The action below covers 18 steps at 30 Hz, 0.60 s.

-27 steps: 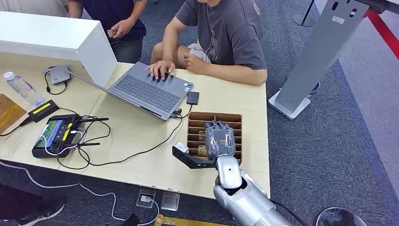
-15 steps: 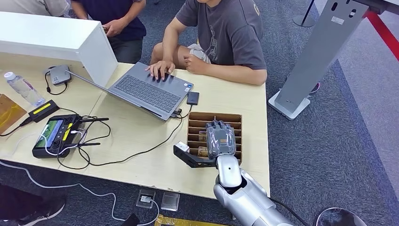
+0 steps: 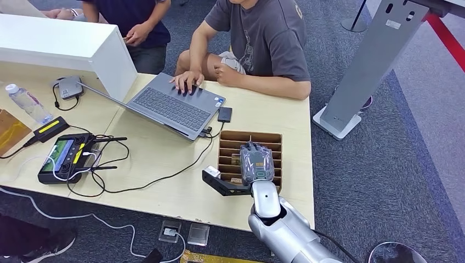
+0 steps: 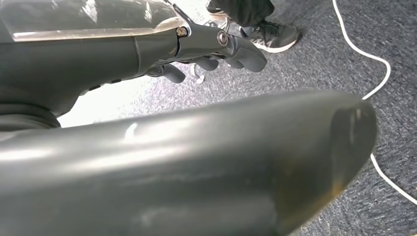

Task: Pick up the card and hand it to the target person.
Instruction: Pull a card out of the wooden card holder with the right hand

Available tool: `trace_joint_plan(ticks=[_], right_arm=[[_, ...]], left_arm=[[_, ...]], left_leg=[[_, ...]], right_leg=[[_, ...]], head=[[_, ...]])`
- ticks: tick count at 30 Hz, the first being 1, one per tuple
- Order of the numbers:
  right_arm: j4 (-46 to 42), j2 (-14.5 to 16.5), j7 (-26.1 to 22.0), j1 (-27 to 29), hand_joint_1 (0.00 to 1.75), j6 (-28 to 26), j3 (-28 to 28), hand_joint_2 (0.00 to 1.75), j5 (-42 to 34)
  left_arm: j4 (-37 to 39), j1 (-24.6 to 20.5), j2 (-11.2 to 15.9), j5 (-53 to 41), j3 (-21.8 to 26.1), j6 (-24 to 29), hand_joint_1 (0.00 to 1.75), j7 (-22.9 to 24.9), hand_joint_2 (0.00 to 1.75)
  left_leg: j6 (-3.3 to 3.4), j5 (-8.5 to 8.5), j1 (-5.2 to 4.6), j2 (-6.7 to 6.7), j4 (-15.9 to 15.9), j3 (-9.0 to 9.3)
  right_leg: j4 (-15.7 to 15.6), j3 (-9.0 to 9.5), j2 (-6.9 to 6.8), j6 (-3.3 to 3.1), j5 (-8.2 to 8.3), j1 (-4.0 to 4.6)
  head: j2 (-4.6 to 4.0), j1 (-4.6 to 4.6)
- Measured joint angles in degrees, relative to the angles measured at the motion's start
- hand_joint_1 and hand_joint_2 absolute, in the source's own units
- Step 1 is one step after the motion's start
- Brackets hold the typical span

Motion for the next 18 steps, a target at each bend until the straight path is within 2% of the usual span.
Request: trace_joint_plan(ticks=[10,18], right_arm=[[0.7,0.2,-0.2,-0.2,1.4,-1.3,-0.1,1.75,-1.0],[0.7,0.2,-0.7,-0.2,1.41,-1.8,-0.2,1.75,-2.6]], left_arm=[[0.0,0.0,0.0,0.0,0.0,0.0,0.0,-0.2,0.0],[0.0,0.0,0.0,0.0,0.0,-0.1,0.0,-0.4,0.0]], left_leg=[[0.0,0.0,0.0,0.01,0.0,0.02],[0.0,0.0,0.0,0.02,0.0,0.06]], right_leg=[[0.0,0.01,0.01,0.0,0.0,0.0],[0.0,0.04,0.02,0.0,0.0,0.0]], head=[[0.0,-0.02],[0.0,-0.01]])
